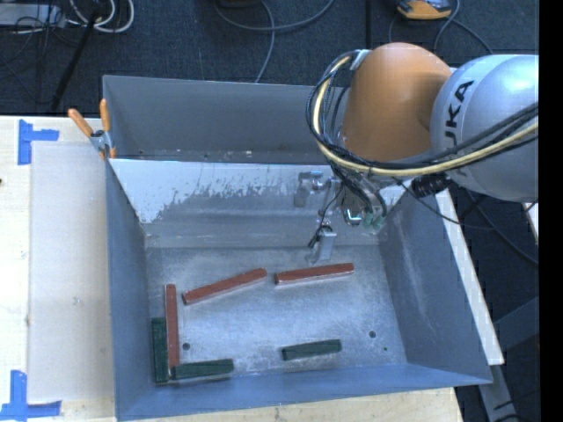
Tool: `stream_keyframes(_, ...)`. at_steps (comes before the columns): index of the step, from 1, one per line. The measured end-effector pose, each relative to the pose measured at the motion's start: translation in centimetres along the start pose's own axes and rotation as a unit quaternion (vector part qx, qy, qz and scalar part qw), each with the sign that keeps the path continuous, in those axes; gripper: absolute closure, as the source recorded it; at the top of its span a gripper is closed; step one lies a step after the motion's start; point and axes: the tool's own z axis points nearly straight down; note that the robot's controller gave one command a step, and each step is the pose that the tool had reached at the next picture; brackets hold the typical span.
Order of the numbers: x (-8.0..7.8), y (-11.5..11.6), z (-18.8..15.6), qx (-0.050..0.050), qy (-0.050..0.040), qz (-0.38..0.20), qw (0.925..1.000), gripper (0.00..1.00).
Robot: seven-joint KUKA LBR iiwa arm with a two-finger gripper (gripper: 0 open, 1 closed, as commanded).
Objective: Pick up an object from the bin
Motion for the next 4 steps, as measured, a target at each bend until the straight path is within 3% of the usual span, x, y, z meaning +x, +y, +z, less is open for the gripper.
stream_keyframes(1, 4.7, 2.1, 14.0, 0.000, 0.0013, -0.019, 0.9998, 0.00)
stream_keyframes(2, 4.4, 2.0, 13.5, 0.000, -0.0031, -0.017, 0.9998, 1.00)
stream_keyframes(3, 4.4, 2.0, 13.5, 0.000, -0.0031, -0.017, 0.9999, 0.00)
stream_keyframes(4, 3.3, 7.4, 14.5, -0.001, -0.0046, -0.043, 0.9991, 0.00)
